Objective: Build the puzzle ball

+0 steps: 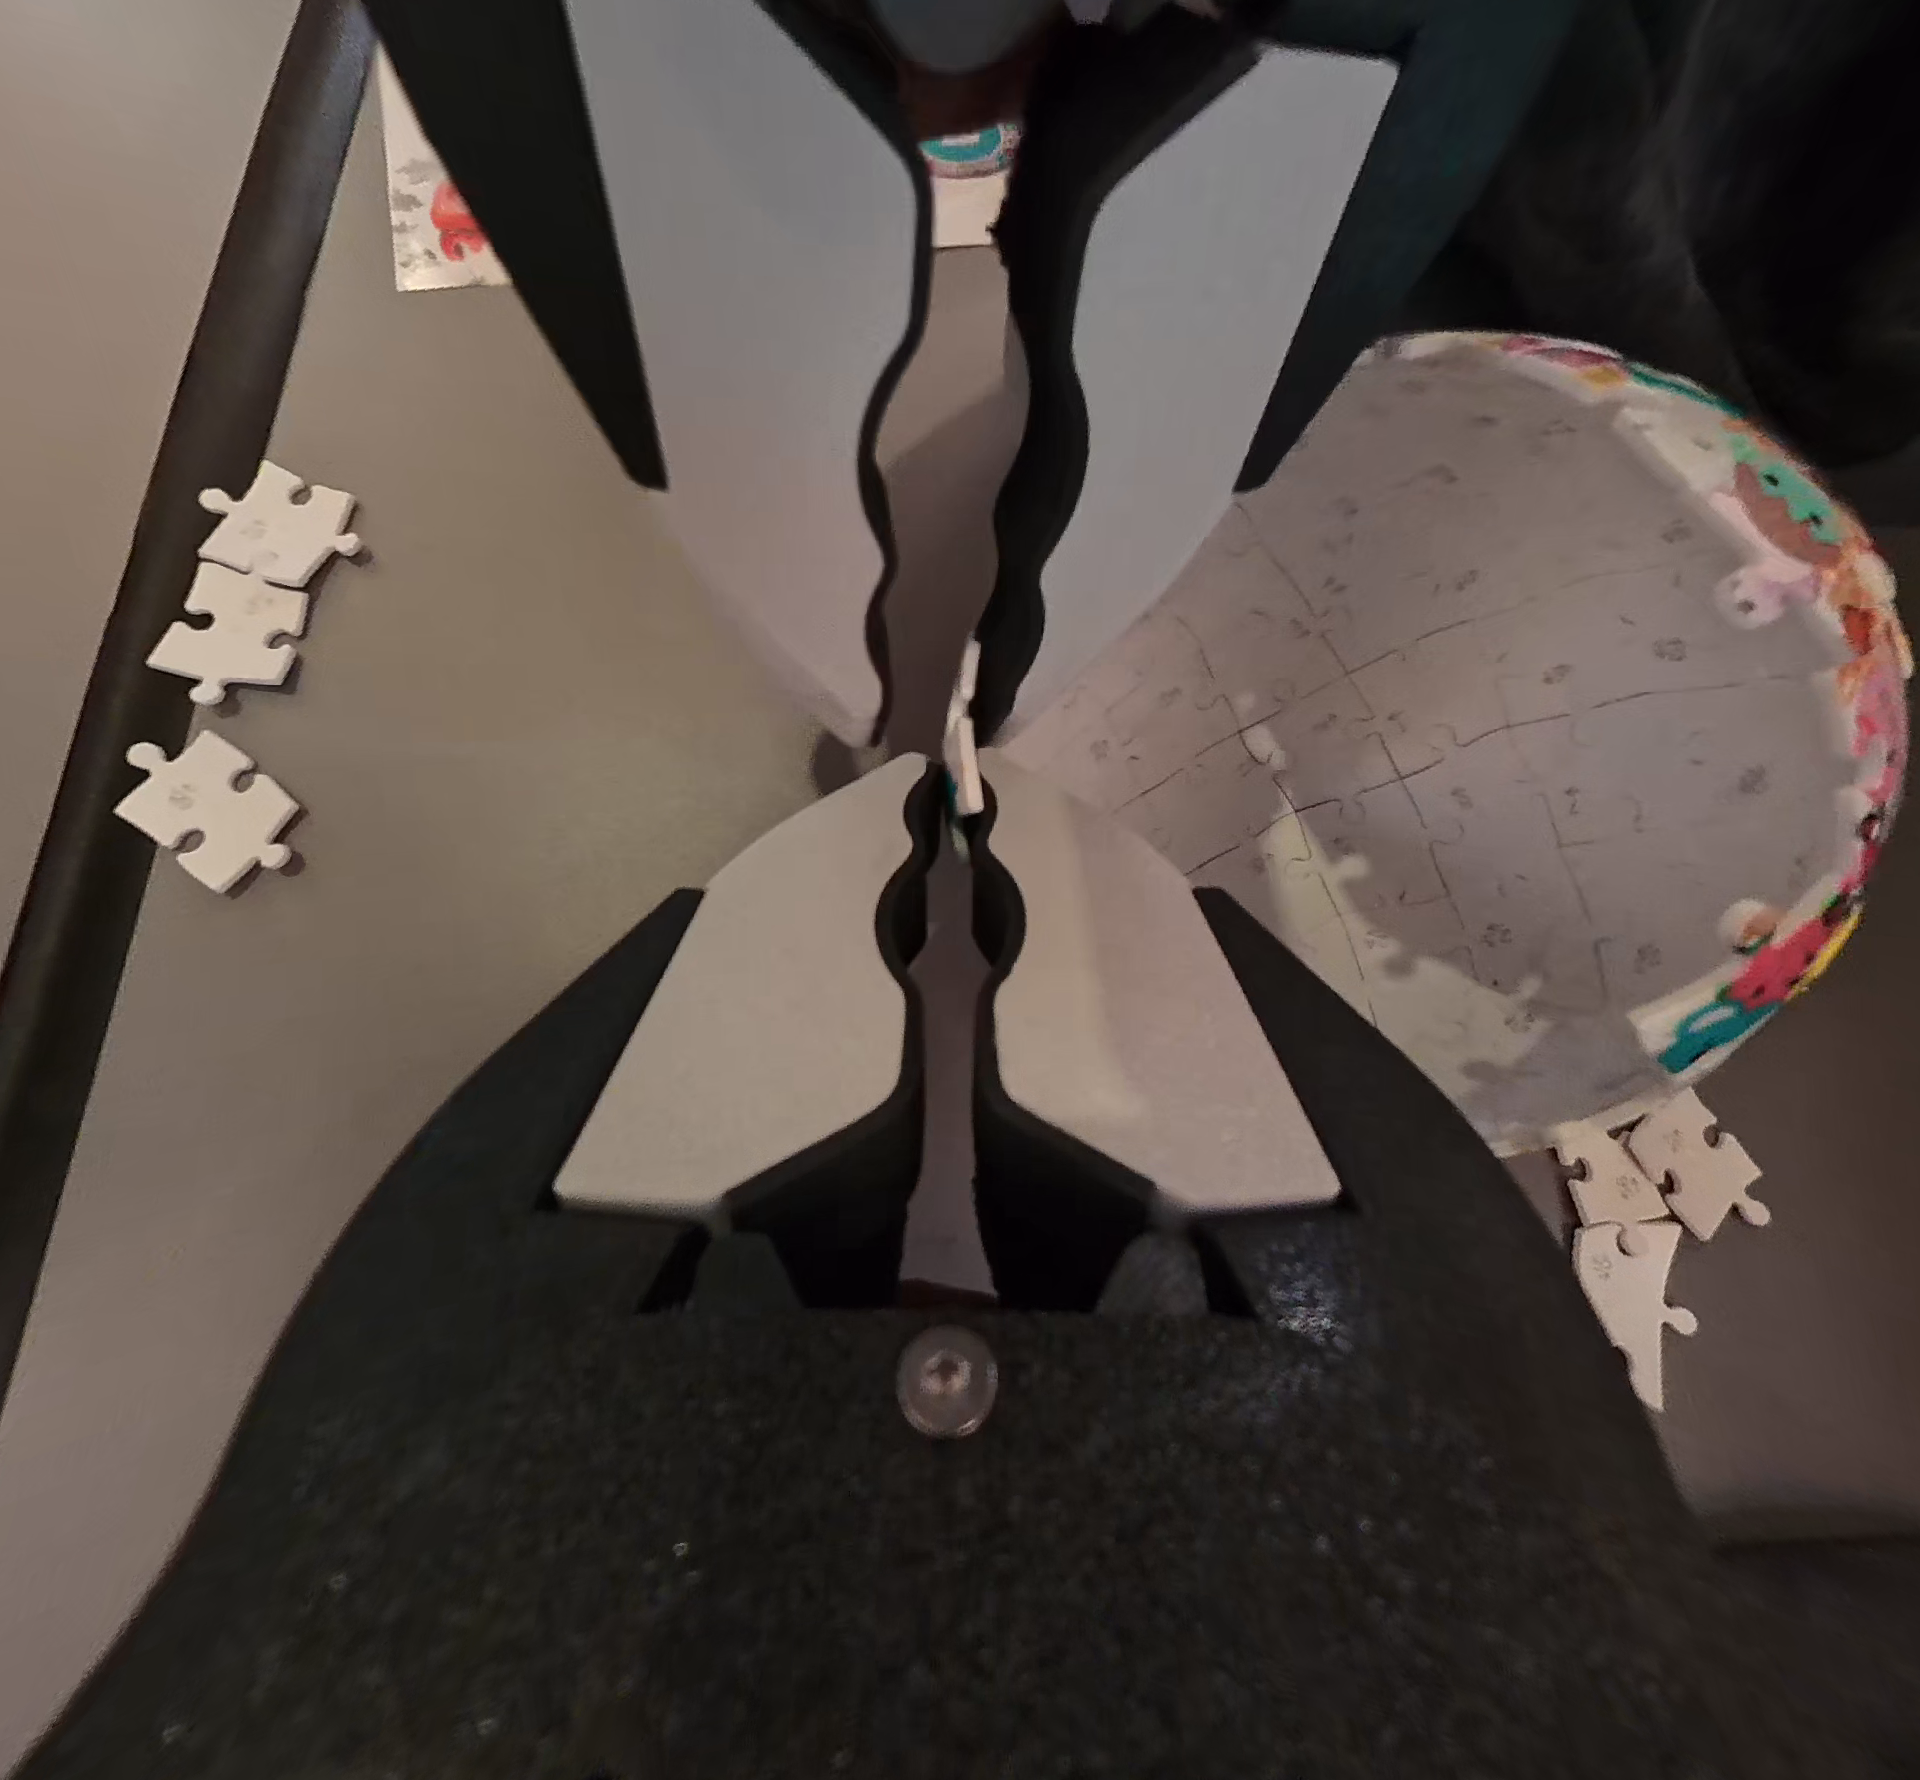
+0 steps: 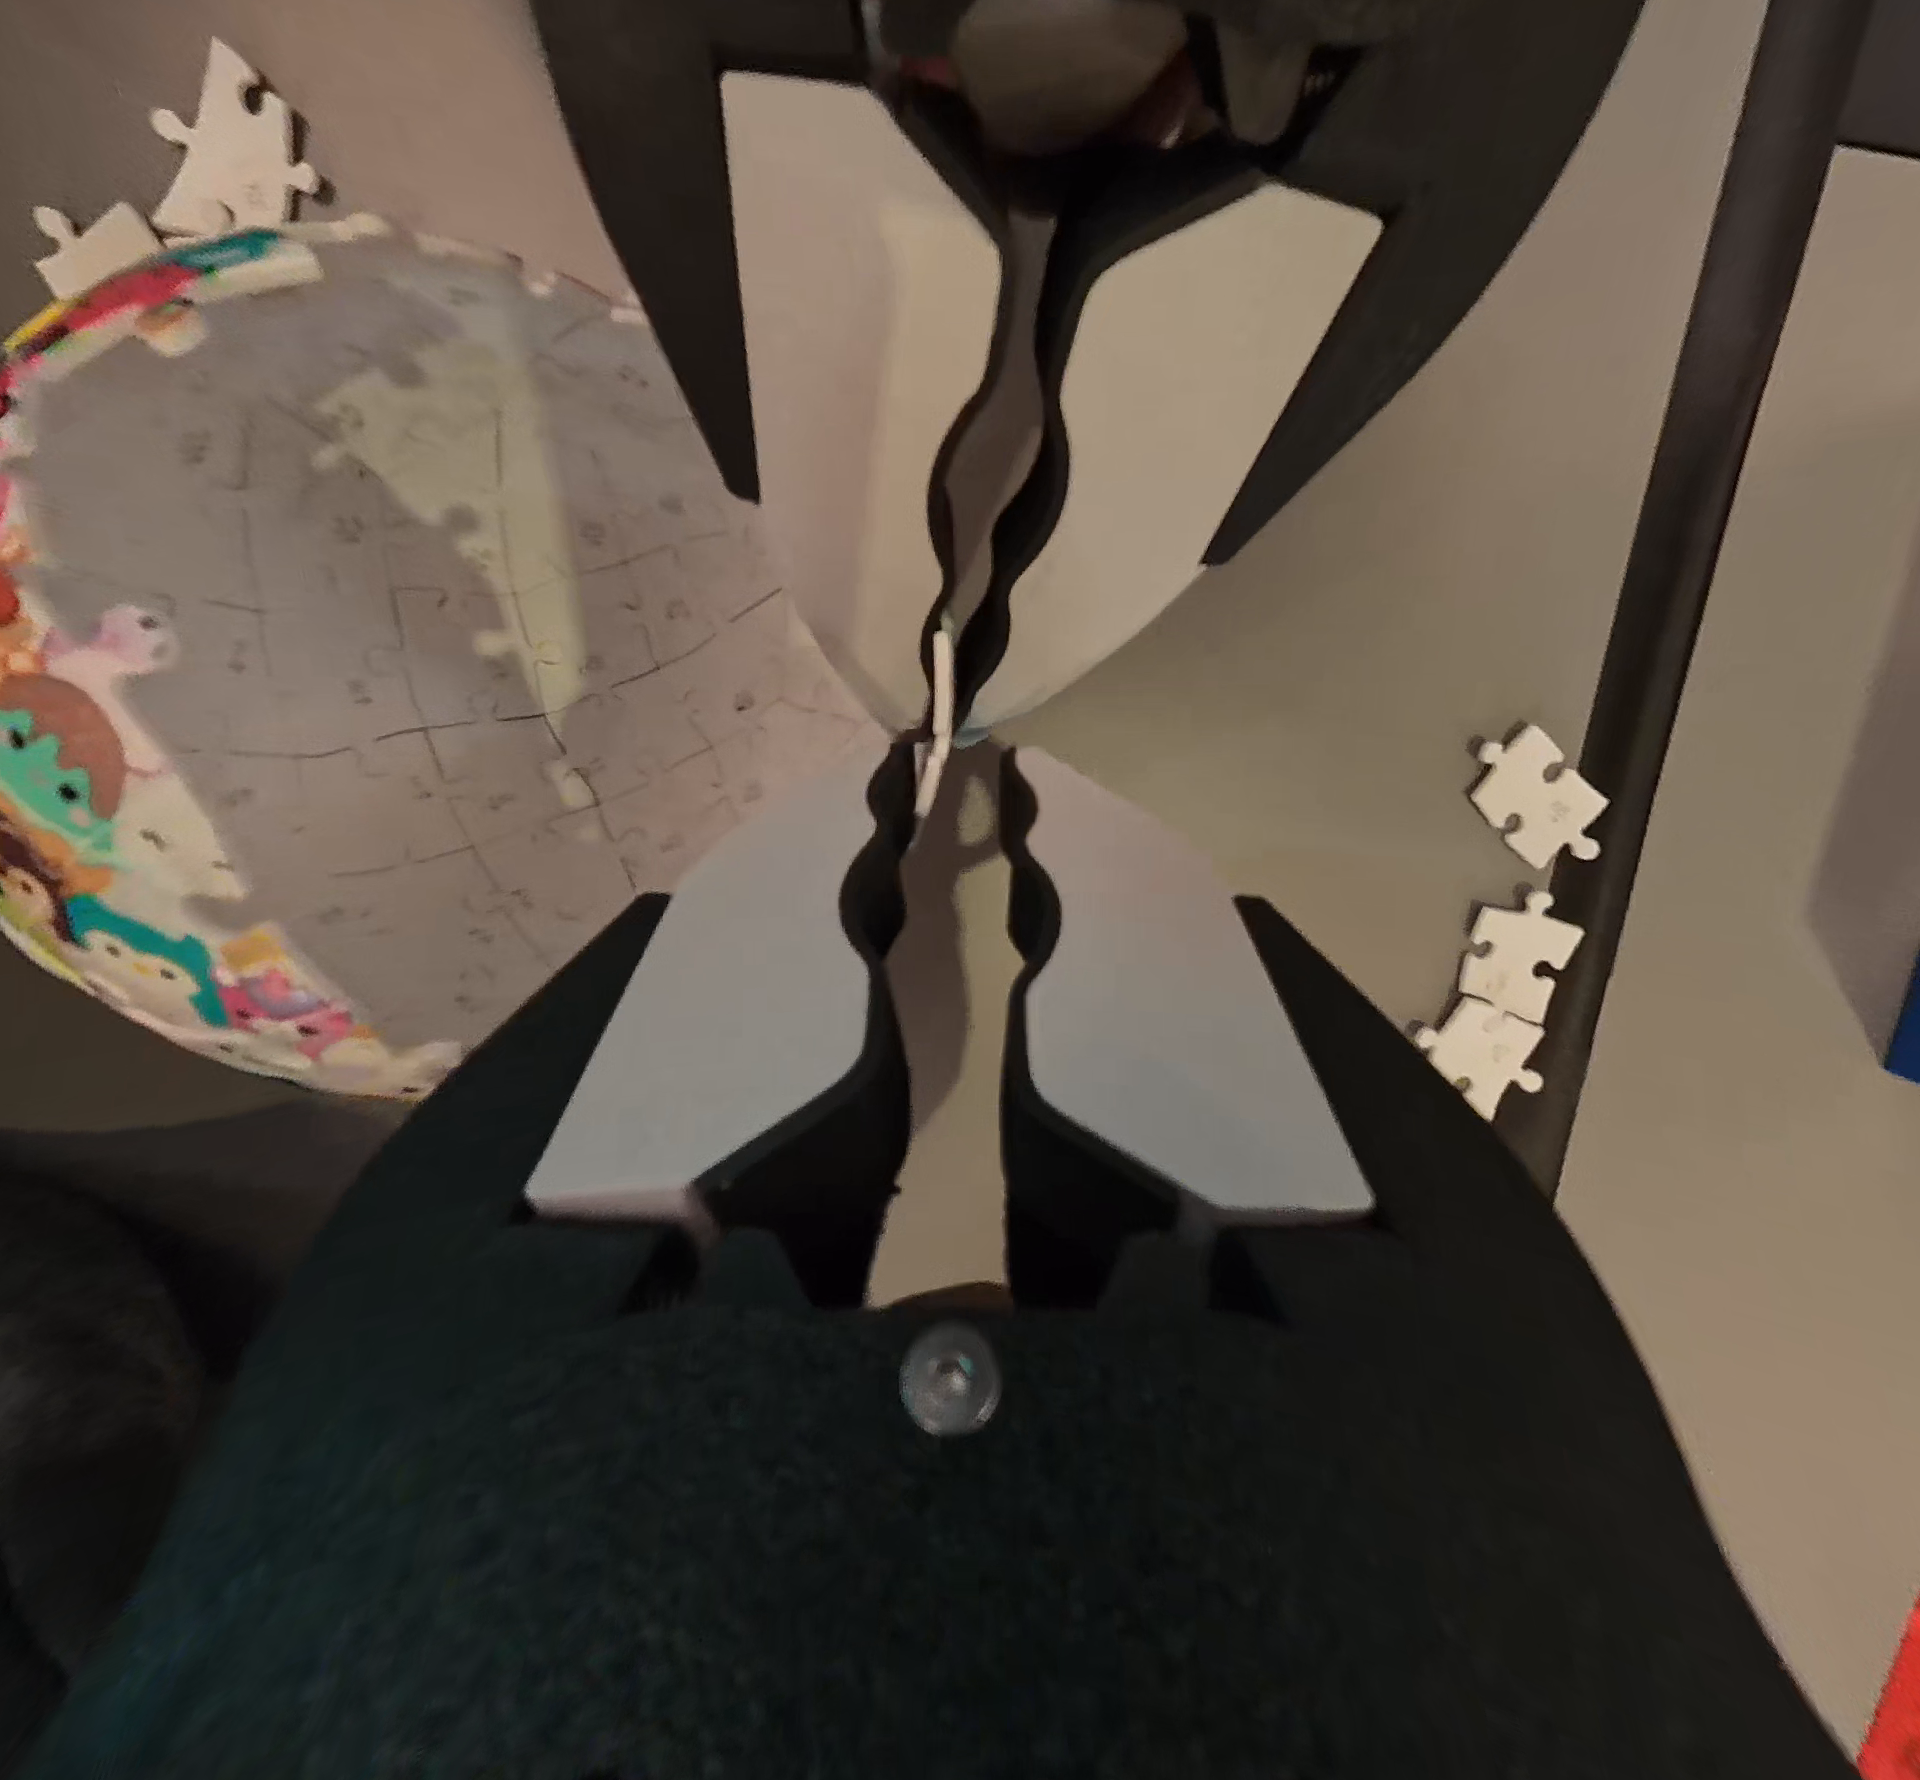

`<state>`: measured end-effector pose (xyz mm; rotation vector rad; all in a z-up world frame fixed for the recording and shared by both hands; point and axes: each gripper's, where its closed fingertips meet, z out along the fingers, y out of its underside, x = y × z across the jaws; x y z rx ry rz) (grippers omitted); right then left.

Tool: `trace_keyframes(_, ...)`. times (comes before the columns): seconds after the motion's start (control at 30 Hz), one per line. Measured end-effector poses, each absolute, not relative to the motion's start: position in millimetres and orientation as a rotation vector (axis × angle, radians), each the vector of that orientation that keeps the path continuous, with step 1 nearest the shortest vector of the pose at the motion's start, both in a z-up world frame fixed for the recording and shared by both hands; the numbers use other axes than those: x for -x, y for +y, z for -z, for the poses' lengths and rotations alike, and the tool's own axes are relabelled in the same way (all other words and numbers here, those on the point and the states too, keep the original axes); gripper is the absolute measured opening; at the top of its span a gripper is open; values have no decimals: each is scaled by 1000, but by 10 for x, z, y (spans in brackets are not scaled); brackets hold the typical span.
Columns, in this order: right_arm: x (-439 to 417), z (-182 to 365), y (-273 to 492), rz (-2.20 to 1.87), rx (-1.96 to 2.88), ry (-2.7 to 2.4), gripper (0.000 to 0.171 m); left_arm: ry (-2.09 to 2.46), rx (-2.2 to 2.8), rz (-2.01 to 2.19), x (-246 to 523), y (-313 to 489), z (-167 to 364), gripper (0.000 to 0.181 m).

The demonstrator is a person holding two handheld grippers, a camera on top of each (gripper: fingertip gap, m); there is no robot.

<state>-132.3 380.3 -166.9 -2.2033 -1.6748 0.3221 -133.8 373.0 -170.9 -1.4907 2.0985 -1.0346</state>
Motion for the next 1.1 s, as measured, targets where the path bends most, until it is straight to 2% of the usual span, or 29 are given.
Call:
trace_keyframes(0.23,1363,1688,3756,-472,2176,-1652,4,2097,1500,1074,1360,3723,1716,2)
trace_keyframes(0.33,1353,1689,3763,-510,2187,-1630,2,2130,1518,1138,1431,3681,1693,17)
trace_keyframes(0.67,1369,1691,3766,-518,2157,-1644,4,2127,1514,1115,1464,3740,1674,4)
trace_keyframes(1.1,1416,1717,3794,-504,2154,-1671,2,2148,1493,1078,1489,3734,1667,9)
